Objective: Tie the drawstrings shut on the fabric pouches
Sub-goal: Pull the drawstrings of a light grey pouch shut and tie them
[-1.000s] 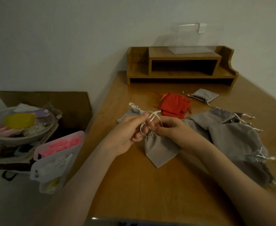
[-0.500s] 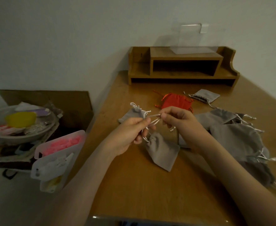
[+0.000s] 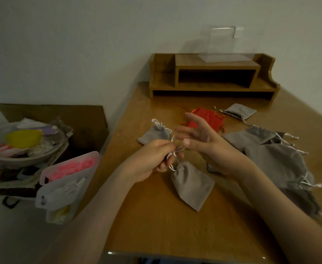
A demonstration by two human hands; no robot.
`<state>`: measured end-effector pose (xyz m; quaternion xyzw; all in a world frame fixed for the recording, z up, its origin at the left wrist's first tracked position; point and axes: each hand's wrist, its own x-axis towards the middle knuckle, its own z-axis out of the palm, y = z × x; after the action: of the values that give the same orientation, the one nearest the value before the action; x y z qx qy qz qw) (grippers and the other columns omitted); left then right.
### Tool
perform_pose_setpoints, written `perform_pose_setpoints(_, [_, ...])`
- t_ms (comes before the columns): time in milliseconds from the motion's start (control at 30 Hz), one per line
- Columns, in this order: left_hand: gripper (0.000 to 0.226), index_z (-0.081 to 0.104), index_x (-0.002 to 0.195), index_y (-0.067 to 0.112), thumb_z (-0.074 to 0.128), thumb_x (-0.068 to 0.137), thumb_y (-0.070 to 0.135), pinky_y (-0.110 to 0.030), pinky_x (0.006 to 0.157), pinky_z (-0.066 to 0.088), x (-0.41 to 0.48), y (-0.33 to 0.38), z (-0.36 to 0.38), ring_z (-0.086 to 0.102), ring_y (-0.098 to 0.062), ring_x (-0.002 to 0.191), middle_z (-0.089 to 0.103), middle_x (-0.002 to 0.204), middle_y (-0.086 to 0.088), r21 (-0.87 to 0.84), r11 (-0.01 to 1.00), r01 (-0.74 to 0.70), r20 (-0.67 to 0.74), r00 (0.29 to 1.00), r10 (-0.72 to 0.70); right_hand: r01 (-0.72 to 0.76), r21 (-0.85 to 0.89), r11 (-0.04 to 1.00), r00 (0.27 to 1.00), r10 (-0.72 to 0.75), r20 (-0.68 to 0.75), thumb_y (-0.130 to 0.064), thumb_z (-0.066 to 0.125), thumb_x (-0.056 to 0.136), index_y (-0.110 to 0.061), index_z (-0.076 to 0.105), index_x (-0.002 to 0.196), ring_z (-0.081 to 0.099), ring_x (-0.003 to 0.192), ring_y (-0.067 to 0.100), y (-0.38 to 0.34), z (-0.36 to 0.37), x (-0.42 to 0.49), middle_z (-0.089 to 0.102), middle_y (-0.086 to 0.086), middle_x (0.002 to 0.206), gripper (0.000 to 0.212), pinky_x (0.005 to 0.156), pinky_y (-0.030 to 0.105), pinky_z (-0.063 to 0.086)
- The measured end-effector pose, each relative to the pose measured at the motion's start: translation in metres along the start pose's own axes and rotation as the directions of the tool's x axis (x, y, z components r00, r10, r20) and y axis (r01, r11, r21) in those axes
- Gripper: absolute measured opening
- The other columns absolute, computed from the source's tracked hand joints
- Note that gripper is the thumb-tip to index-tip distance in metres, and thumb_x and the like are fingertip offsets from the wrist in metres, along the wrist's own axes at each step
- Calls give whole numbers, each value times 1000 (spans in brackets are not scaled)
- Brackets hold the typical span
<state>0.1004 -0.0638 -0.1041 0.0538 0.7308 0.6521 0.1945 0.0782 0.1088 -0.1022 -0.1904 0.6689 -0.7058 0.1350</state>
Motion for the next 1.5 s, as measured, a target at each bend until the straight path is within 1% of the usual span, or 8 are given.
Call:
perform_pose_setpoints(167, [30,53,84,9,41,101,30,-15,33,25,4,-3,-2,33,-3,35,48,49,4,-105,994,-4,-97,995,-7,-37,-176,984,997,25,-67,1,63,84,-7,39,133,61,74,11,7,2,0,62,1,79,55,70,25,50])
perform_pose_setpoints(467, [45,67,65,17,43,101,31,-17,33,19,4,0,-1,28,-6,34,42,44,3,-95,995,-26,-121,993,15,208,-402,891,949,-284,-137,-2,74,77,-24,39,99,49,87,14,10,3,1,47,0,100,47,75,26,45])
perform_pose_setpoints(767, [43,62,72,8,40,102,31,-17,34,22,4,-1,-3,31,-7,35,43,46,2,-101,995,7,-93,996,-16,189,-611,769,971,-240,-2,-12,67,86,-24,62,84,44,74,-6,12,1,3,50,4,96,13,71,7,36])
perform_pose_setpoints(967, [24,58,83,9,45,100,21,-14,40,32,4,0,-6,40,-3,42,49,56,3,-143,987,-67,-95,994,54,114,-125,986,993,-109,50,-15,67,84,-1,53,106,61,94,20,10,8,-5,61,14,99,29,88,31,50])
perform_pose_setpoints(1100, [19,61,86,8,47,98,14,-12,44,36,4,-1,-2,45,-3,47,57,56,5,-109,984,-143,-111,985,131,37,-296,954,996,-12,87,-28,66,87,-6,59,107,63,101,36,26,13,-1,66,20,101,31,93,58,47])
perform_pose_setpoints(1167, [16,62,87,9,49,96,9,-12,48,37,3,-2,-4,47,-2,49,60,59,5,-93,982,-162,-103,983,152,18,-348,937,999,0,51,-29,66,89,-5,64,94,65,87,25,22,10,0,67,15,90,25,81,41,53])
perform_pose_setpoints(1400, [12,65,87,18,59,92,9,-11,66,44,5,-8,-7,62,4,71,68,80,7,251,931,-266,-196,928,318,1,-406,914,1000,-10,-20,-20,59,93,-11,65,88,56,72,4,15,3,2,64,4,84,12,65,13,43])
perform_pose_setpoints(1500, [6,62,95,15,60,93,19,-4,63,37,9,-17,-5,53,5,68,62,88,6,735,619,-277,-214,772,599,-8,-385,923,999,-6,-34,-20,59,93,-7,64,88,54,69,4,13,5,2,61,3,81,14,62,12,41])
